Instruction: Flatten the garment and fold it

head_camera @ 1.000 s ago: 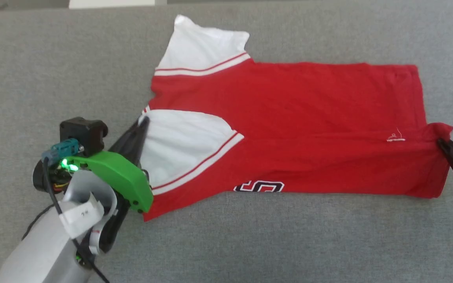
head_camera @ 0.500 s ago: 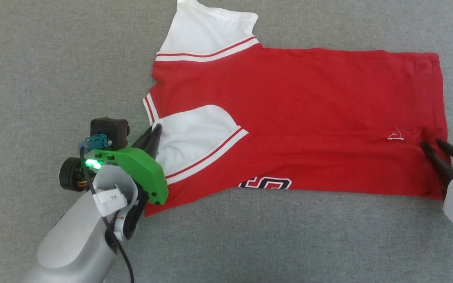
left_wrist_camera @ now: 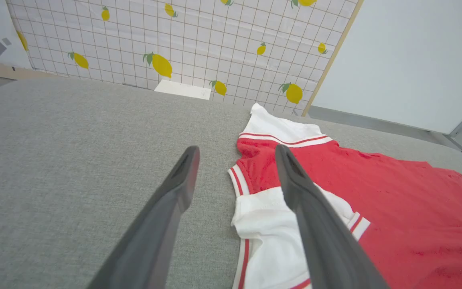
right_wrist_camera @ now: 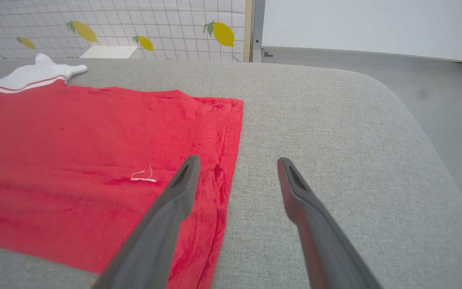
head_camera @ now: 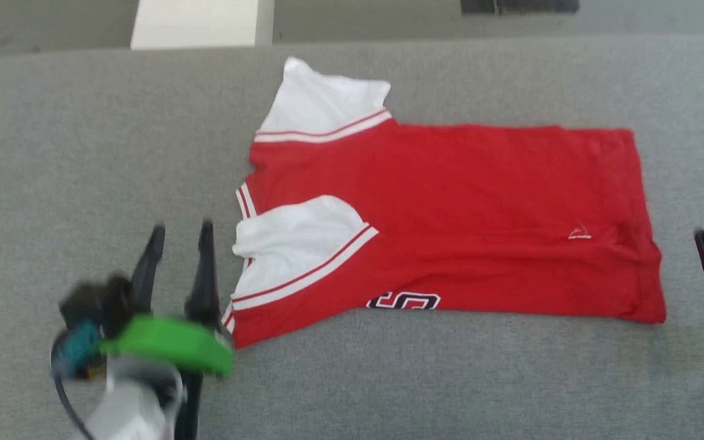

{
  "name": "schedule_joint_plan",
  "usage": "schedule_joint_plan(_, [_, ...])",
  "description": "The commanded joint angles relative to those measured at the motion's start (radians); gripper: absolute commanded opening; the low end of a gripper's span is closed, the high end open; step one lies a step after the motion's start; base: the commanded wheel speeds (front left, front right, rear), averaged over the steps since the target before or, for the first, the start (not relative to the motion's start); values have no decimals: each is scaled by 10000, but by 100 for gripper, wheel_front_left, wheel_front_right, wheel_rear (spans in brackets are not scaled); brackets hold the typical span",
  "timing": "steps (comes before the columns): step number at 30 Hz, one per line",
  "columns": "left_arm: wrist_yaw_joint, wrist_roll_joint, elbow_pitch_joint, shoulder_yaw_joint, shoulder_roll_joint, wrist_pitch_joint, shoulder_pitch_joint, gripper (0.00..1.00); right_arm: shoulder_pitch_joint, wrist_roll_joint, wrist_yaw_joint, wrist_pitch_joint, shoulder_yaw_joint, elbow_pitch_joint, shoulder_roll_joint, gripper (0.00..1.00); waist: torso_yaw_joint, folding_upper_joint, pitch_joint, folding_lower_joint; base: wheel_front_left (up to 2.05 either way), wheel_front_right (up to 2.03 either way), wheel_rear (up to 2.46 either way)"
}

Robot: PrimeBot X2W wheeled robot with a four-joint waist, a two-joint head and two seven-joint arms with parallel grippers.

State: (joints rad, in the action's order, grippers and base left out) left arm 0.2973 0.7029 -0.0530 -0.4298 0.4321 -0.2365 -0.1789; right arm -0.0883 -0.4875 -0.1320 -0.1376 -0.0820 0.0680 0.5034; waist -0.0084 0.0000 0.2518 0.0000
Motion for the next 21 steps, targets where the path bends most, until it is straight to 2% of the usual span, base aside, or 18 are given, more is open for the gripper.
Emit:
schedule_joint_plan(1, [196,-376,-303,-2,32,-133,494,100,484,337,13,194,-434,-262,-562,100,-9,0,-617,0,0,0,0])
schedule_joint_plan(6, [878,-1636,-1337,246,-521,-244,1981,100,1976,1866,13,814,-1981,-1253,-2685,100,98,0,-813,0,0,0,0])
schedule_joint_plan(9, [924,-2141,-1336,373,-912,-248,2654,100,2553,2493,13,890,-2128,-1596,-3652,100,82,0,-932,0,0,0,0])
schedule_joint_plan(13, [767,-2503,-976,443,-1154,-250,2988,100,2810,2855,13,787,-1979,-1803,-4041,100,41,0,-1100,0,0,0,0])
schedule_joint_plan(16, [527,-2697,-569,195,-956,-51,2809,100,2749,2997,13,708,-1964,-1977,-4071,100,37,0,-1174,0,0,0,0])
schedule_joint_plan(21, [-145,-2756,118,-398,-415,1746,1743,100,2604,3018,13,486,-1919,-2242,-3932,100,154,0,-1013,0,0,0,0])
